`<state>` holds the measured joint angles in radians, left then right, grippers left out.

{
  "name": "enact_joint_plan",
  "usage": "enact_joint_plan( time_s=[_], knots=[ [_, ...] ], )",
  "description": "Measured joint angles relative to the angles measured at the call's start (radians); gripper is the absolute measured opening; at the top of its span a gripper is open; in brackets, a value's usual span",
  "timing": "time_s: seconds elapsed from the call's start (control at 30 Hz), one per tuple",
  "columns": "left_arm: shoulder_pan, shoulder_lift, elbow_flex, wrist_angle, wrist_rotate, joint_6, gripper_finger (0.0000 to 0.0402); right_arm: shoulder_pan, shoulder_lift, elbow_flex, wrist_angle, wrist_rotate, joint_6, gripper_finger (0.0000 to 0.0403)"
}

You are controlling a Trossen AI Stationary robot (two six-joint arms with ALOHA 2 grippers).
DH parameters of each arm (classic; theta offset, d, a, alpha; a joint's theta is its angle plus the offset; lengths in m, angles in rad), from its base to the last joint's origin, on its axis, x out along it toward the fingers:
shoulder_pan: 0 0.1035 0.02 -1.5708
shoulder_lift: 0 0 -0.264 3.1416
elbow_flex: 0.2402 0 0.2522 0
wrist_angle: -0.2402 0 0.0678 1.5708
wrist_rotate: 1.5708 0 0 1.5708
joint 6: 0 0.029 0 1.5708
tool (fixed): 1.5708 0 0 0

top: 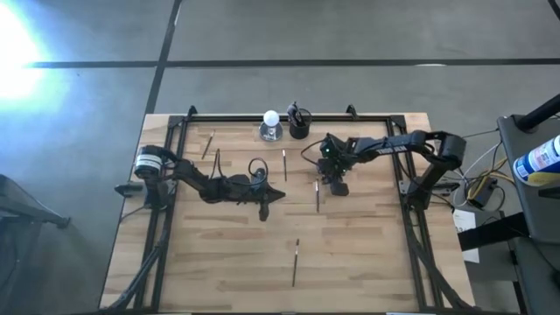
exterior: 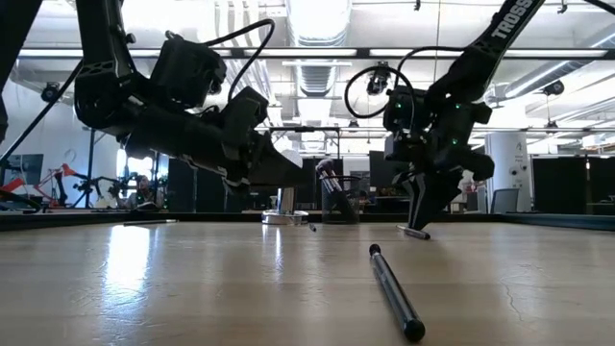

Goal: Pick & Place Makeup Supplies
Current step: Put the makeup brush into the black makeup holder

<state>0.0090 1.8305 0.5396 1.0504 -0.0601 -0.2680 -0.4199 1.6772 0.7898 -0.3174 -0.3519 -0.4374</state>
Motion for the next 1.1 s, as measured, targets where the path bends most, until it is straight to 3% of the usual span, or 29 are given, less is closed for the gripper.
enact_joint_plan(
  time_s=[0.17,0.4,0.67,1.1],
  knots=[
    [0.000,0.000,0.000,0.000,0.000,-0.001,0.0003,0.031,-0.009,0.012,-0.002,0.011,0.030,0.0026],
    [0.000,0.000,0.000,0.003,0.000,-0.001,0.0003,0.085,-0.034,0.078,-0.026,0.171,-0.099,0.0081],
    [0.000,0.000,0.000,0.003,0.000,-0.001,0.0003,0.084,0.044,0.187,-0.149,0.158,-0.220,0.0140],
    [0.000,0.000,-0.001,0.003,0.000,-0.001,0.0003,0.089,0.198,0.354,-0.433,0.162,-0.248,0.0138]
  ],
)
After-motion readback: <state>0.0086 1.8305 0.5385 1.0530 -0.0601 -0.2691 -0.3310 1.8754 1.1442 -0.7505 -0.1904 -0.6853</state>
